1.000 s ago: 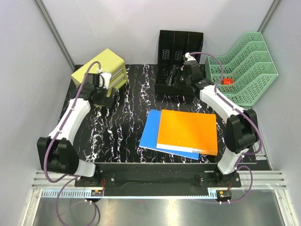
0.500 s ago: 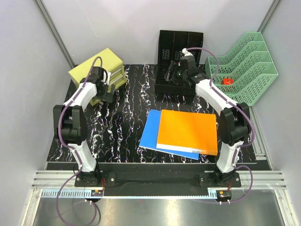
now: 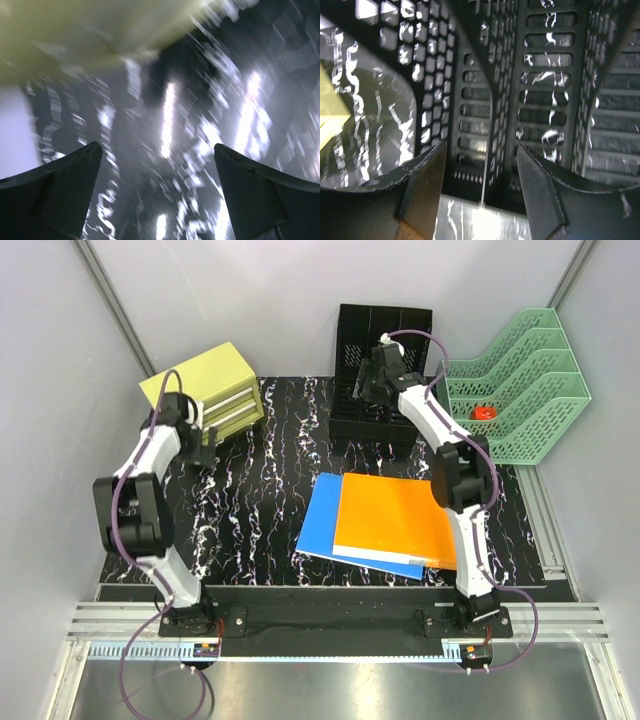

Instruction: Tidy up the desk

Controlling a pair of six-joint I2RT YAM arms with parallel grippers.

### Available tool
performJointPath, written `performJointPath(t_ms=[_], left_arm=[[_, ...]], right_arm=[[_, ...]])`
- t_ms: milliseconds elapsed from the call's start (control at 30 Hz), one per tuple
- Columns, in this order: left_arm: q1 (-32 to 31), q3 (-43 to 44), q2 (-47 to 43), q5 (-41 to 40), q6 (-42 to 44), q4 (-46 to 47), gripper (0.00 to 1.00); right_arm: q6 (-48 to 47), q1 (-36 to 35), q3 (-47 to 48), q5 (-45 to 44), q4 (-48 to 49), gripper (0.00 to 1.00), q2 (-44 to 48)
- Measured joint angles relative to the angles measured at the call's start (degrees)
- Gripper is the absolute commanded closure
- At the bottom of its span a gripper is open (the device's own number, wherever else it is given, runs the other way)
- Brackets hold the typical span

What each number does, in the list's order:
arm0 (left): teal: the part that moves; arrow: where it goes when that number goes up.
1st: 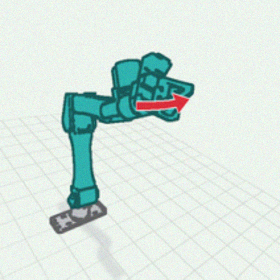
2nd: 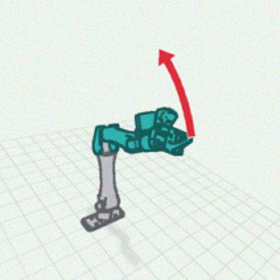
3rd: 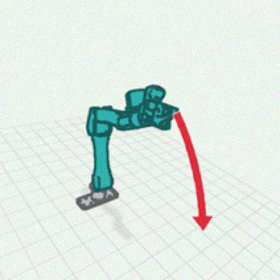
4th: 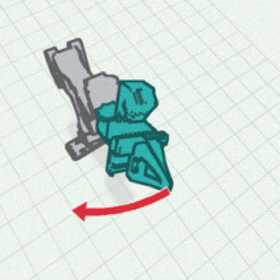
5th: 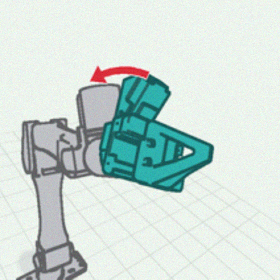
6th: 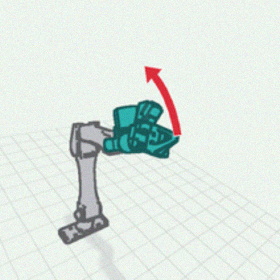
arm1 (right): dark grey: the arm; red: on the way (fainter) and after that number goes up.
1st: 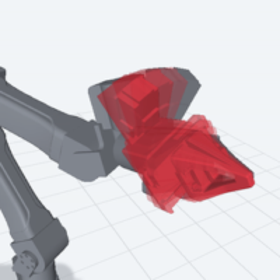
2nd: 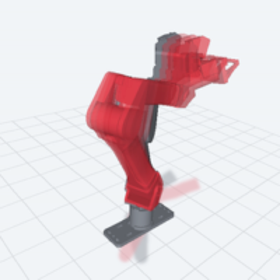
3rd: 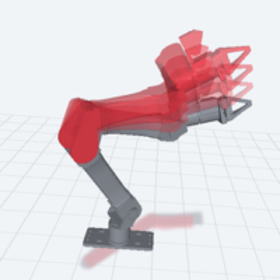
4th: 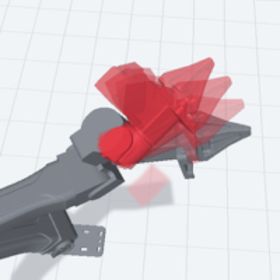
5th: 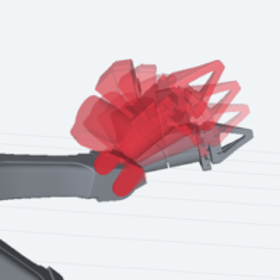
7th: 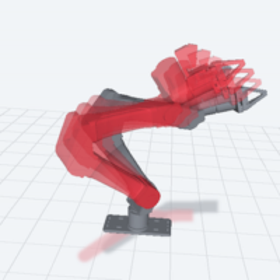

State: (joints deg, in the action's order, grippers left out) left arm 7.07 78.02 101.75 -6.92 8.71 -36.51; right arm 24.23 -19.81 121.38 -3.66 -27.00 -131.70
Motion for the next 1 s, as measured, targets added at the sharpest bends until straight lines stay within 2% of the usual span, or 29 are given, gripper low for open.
performJointPath(t_ms=[133, 267, 467, 500, 567, 900, 1000], left_arm=[[-3.69, -8.79, -10.51, 6.19, 4.04, -2.45, 0.01], [-7.17, -11.47, -20.50, 11.78, 7.89, -4.46, 0.01], [-7.13, -9.77, -22.88, 15.37, 9.44, -6.19, 0.01], [-7.32, -9.60, -22.82, 15.45, 9.46, -6.56, 0.01], [-8.07, -9.18, -22.80, 15.56, 9.44, -7.32, 0.01], [-12.72, -7.91, -22.80, 15.26, 9.29, -8.02, 0.01], [-13.25, -8.00, -22.91, 15.08, 9.29, -8.04, 0.01]], right_arm=[[-0.44, 0.22, 9.99, -0.24, -4.83, 0.36, -7.65], [-0.46, 0.22, 15.43, -0.04, -8.61, 0.42, -12.28], [-0.59, -0.26, 16.26, 0.13, -13.73, 0.65, -14.43], [-0.70, -0.57, 15.76, 0.13, -14.01, 0.71, -14.43], [-1.03, -1.36, 13.51, -0.09, -13.81, 0.74, -13.81], [-1.14, -9.01, -10.93, -2.91, -8.35, 0.77, -0.94], [-0.37, -11.54, -13.99, -2.84, -7.76, 0.77, 0.85]])
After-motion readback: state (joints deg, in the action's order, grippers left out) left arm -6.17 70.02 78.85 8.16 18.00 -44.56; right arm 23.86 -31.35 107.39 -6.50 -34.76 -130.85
